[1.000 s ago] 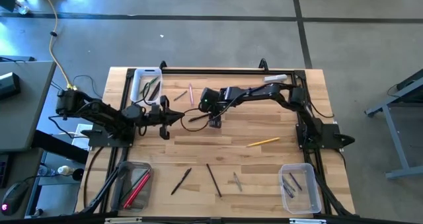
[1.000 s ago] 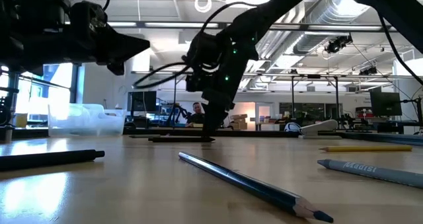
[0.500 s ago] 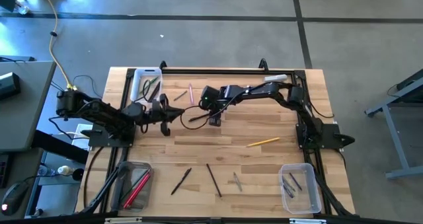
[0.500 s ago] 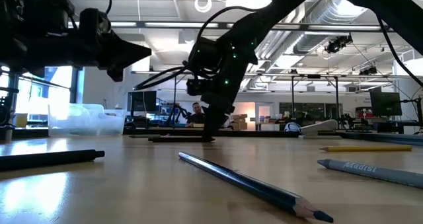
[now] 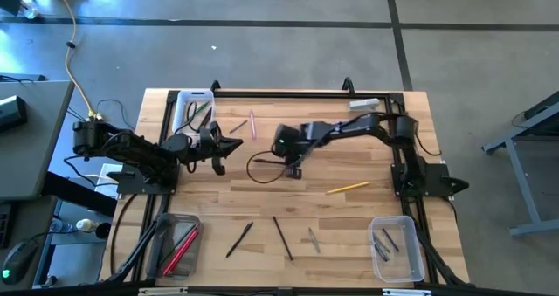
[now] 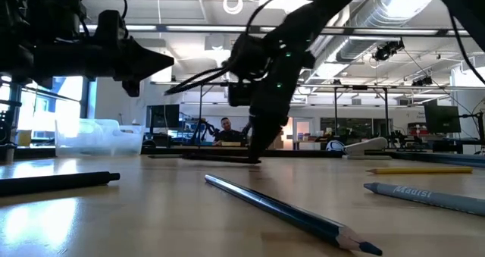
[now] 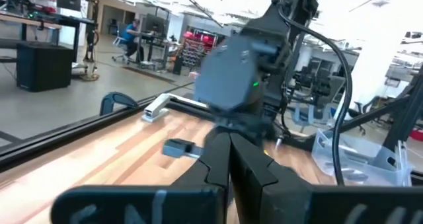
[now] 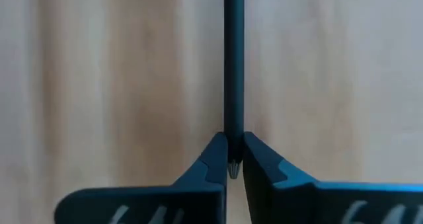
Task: Sort crayons/erasers/pens/pencils in bins
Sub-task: Put the top black pen into the top transparent bin, then put the bottom gray crayon into the bottom transparent bin
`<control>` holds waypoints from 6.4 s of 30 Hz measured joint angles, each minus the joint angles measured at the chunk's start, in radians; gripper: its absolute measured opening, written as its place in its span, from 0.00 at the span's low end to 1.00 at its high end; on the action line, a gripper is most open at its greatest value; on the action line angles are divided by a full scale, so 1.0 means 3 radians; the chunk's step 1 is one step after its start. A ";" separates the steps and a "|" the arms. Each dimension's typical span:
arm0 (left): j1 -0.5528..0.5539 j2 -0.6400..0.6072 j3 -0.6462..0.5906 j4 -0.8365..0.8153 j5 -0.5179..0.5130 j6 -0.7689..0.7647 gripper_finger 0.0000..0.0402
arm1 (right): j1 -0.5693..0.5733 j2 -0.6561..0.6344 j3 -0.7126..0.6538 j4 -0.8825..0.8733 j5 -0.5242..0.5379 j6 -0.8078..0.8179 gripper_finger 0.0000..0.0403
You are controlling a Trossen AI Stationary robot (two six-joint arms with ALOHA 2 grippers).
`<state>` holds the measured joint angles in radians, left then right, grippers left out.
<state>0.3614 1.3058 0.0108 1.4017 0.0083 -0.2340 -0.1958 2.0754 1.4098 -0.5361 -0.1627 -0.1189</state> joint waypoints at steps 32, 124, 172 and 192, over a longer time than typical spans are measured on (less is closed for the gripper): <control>-0.0710 -0.0002 0.1201 -0.0912 0.0219 -0.0203 0.37 | 0.0905 -0.1251 -0.2302 0.5020 0.0662 0.1006 0.01; 0.2074 0.0788 0.3192 -0.7294 -0.1388 0.0617 0.13 | 0.0993 -0.1251 -0.2298 0.4343 0.0848 0.0218 0.00; -0.0559 -0.1365 0.0225 -0.1248 0.0259 0.0553 0.00 | 0.2535 -0.0574 -0.0304 -0.0551 0.0983 0.5359 0.13; -0.0559 -0.1364 0.0225 -0.1292 0.0248 0.0530 0.00 | 0.2507 -0.0195 0.0029 -0.0892 0.0862 0.5730 0.34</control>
<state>0.1936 0.8967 0.0784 1.0142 0.0826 -0.0751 0.5564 2.0168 1.4185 -0.8038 0.0960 1.6002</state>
